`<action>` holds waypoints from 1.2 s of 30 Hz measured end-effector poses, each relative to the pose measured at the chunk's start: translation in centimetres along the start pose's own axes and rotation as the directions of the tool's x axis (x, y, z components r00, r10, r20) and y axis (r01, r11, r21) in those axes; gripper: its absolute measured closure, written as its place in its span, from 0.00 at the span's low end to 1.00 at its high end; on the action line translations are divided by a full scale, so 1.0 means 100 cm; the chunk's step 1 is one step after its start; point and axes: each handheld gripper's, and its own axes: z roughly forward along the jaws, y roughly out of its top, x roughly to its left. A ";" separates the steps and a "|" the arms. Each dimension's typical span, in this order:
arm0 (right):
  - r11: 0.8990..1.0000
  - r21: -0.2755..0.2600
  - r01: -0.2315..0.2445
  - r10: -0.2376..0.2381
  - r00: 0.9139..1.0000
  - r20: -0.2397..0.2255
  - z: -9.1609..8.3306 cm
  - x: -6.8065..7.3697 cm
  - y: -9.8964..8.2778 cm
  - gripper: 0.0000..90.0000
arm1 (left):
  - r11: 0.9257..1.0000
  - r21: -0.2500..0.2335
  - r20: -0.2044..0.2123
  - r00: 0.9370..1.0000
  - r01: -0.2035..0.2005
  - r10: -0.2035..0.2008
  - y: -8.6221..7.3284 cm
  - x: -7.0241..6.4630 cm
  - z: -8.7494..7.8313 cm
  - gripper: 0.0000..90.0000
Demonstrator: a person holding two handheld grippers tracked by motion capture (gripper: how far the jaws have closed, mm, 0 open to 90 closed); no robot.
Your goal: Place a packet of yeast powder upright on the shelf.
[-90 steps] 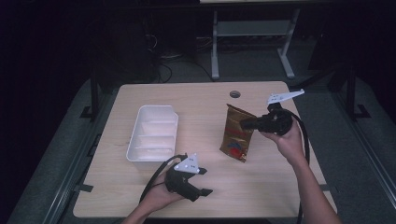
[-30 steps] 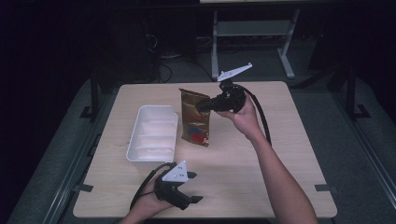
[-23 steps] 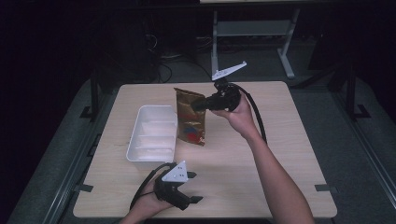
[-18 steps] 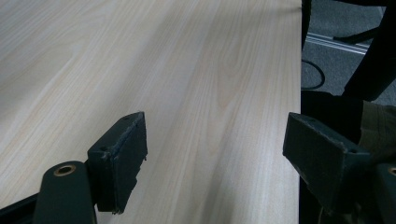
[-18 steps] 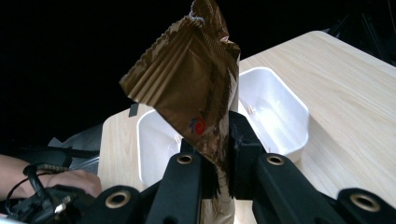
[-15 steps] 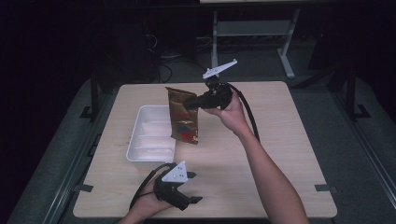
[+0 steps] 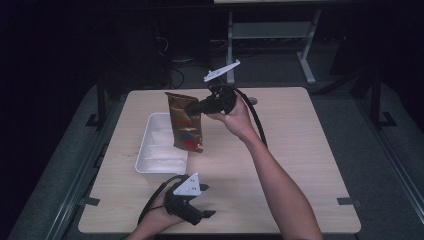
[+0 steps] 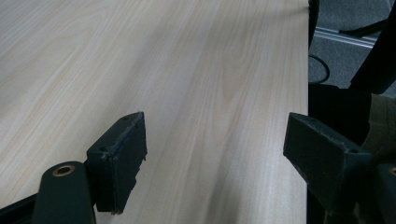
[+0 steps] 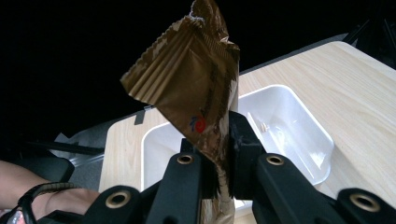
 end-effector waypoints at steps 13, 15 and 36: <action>0.999 0.006 0.032 -0.032 0.999 -0.021 0.020 0.003 0.019 0.93 | 1.000 -0.030 0.020 1.000 0.003 -0.002 0.002 -0.003 -0.003 0.23; 0.999 0.007 0.034 -0.034 0.999 -0.022 0.022 0.003 0.020 0.93 | 1.000 -0.029 0.023 1.000 0.004 -0.004 0.002 -0.003 -0.003 0.23; 0.999 0.025 0.033 -0.032 0.998 -0.046 0.061 -0.008 0.021 0.93 | 1.000 -0.012 0.010 1.000 0.002 -0.002 0.000 -0.002 -0.002 0.22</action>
